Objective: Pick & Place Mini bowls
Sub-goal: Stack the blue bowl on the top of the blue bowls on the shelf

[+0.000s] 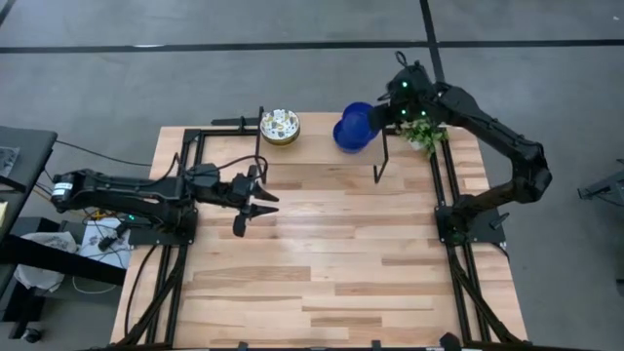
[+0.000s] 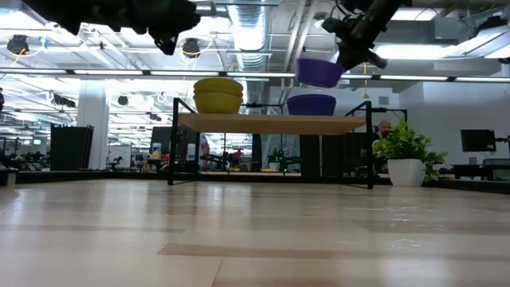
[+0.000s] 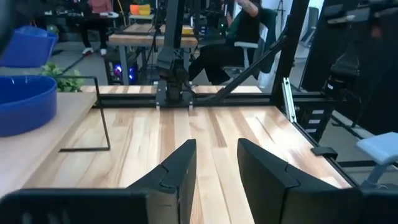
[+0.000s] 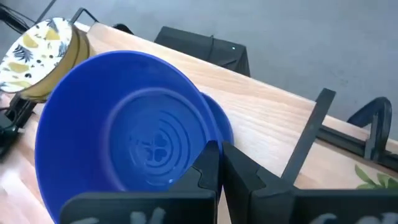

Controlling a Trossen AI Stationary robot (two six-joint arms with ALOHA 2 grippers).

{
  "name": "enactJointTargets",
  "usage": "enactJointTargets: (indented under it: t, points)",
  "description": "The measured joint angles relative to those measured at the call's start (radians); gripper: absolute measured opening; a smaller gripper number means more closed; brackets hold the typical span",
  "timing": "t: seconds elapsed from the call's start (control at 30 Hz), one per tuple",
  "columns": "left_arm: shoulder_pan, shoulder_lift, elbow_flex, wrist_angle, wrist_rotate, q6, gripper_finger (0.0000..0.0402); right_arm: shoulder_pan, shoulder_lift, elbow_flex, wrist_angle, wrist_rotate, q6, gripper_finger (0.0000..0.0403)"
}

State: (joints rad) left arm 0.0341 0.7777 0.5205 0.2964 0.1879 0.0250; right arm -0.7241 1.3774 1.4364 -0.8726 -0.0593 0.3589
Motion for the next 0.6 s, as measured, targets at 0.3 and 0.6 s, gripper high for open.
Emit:
enactJointTargets:
  t: [0.3, 0.6]
  points:
    - [0.004, -0.081, 0.0, -0.117, -0.086, 0.023, 0.0116, -0.088, 0.009, 0.0, 0.089, -0.039, -0.011, 0.0]
    - [0.003, -0.102, 0.0, -0.125, -0.09, 0.023, 0.0116, -0.103, 0.133, 0.0, 0.15, -0.111, -0.01, 0.0]
